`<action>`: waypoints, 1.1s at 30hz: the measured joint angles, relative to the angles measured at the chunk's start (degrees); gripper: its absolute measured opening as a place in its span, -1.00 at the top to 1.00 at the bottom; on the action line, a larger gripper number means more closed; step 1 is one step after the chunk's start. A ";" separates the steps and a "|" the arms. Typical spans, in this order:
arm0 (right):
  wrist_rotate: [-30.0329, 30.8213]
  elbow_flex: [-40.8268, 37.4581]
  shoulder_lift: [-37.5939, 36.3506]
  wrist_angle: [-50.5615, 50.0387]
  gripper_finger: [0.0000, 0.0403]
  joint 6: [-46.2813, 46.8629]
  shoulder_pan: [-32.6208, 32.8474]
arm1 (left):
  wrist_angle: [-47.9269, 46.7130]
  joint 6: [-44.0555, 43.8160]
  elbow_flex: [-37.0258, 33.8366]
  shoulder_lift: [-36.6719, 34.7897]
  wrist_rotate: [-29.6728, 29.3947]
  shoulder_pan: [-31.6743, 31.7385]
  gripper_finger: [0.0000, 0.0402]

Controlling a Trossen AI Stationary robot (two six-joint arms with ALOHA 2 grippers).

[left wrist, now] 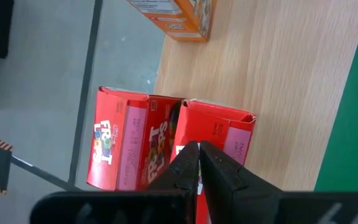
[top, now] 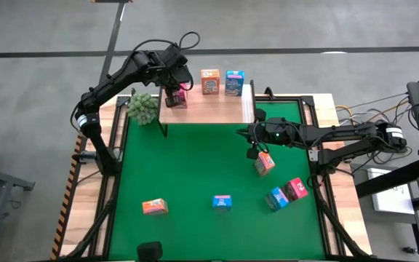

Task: Stack cereal on shelf
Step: Put the left red cereal box on the shelf aligned with the other red cereal box, then put the right orange cereal box on the shelf aligned with the other orange cereal box

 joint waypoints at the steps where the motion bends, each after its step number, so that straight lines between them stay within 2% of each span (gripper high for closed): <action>1: 0.00 0.00 0.00 0.00 0.94 0.00 0.00 | -0.09 -0.02 0.00 -0.02 -0.06 0.00 1.00; 13: 0.02 0.00 0.00 0.02 0.94 -0.01 0.00 | -0.17 -0.48 0.89 -0.02 -0.08 0.00 1.00; 24: 0.02 0.00 0.00 0.07 0.94 0.00 0.00 | -1.81 -2.77 4.82 0.00 -0.07 -0.23 1.00; 28: 0.02 0.00 0.00 0.07 0.94 0.46 0.00 | -2.04 -5.43 6.05 -0.49 1.92 -1.94 1.00; 33: 0.02 0.00 0.00 0.07 0.94 2.95 0.00 | -0.90 -7.26 5.69 -2.47 4.96 -7.54 1.00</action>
